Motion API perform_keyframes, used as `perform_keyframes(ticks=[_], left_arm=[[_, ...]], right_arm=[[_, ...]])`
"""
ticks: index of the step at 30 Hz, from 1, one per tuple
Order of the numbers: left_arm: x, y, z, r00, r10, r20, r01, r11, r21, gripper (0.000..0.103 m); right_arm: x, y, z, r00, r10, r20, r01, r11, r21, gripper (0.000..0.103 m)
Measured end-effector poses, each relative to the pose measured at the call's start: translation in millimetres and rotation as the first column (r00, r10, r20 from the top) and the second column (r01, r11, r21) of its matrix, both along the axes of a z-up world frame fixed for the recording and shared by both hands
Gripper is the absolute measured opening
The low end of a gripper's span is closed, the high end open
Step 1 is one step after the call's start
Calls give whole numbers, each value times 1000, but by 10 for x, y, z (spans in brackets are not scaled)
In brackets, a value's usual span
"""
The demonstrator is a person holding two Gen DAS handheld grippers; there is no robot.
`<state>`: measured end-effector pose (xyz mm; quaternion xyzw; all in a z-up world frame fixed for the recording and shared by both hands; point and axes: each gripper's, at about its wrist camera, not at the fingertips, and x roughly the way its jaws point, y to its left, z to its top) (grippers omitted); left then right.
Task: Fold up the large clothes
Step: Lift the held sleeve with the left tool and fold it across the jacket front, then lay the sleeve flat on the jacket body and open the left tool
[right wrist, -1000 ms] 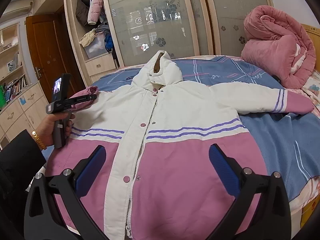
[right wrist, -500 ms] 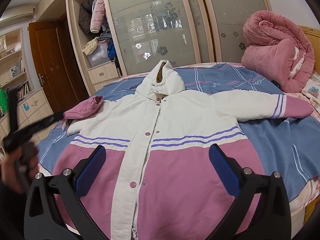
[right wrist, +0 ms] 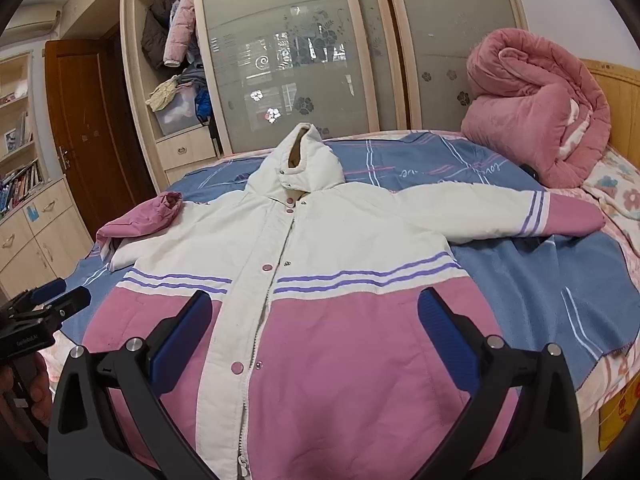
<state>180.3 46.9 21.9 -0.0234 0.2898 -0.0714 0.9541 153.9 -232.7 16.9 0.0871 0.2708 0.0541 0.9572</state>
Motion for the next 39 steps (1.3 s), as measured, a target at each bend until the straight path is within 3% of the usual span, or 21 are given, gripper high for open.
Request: perform_keyframes(ticks=[4, 11, 14, 17, 22, 23, 27, 30, 35, 37, 38, 39], left_arm=[[-15, -35, 36, 1000, -12, 8, 12, 1000, 0, 101], [120, 0, 70, 998, 31, 62, -40, 987, 156, 101], [333, 87, 264, 995, 29, 97, -51, 971, 234, 101], [571, 230, 475, 990, 25, 138, -58, 968, 243, 101], [1264, 340, 485, 998, 8, 64, -25, 966, 258, 101], [1433, 328, 419, 999, 9, 53, -24, 956, 293, 98], [2009, 328, 106, 999, -3, -53, 20, 949, 315, 68], [2317, 275, -152, 993, 11, -121, 33, 936, 350, 67], [2637, 150, -403, 990, 69, -125, -4, 886, 464, 66], [2772, 187, -459, 982, 114, -151, -35, 892, 450, 54], [2827, 231, -469, 976, 140, -164, -58, 903, 425, 33], [2852, 263, -461, 973, 151, -175, -70, 914, 400, 21]], right_arm=[[14, 1, -8, 1000, -11, -8, 11, 1000, 10, 102], [-3, 180, 63, 1000, 24, 5, -24, 1000, 4, 102], [-27, 291, 83, 999, 45, 32, -43, 998, -46, 102], [-29, 313, 87, 998, 60, 26, -59, 998, -35, 102], [-50, 350, 128, 996, 78, 40, -77, 996, -36, 102], [-48, 350, 130, 996, 80, 37, -79, 996, -36, 102], [-51, 354, 142, 995, 91, 32, -90, 996, -30, 102], [-48, 369, 157, 994, 99, 39, -98, 995, -29, 102], [-20, 362, 150, 994, 105, 32, -105, 994, -20, 102], [-19, 364, 145, 994, 109, 28, -108, 994, -20, 102], [-21, 368, 144, 994, 110, 28, -109, 994, -23, 102], [-21, 368, 142, 994, 110, 27, -109, 994, -26, 102]])
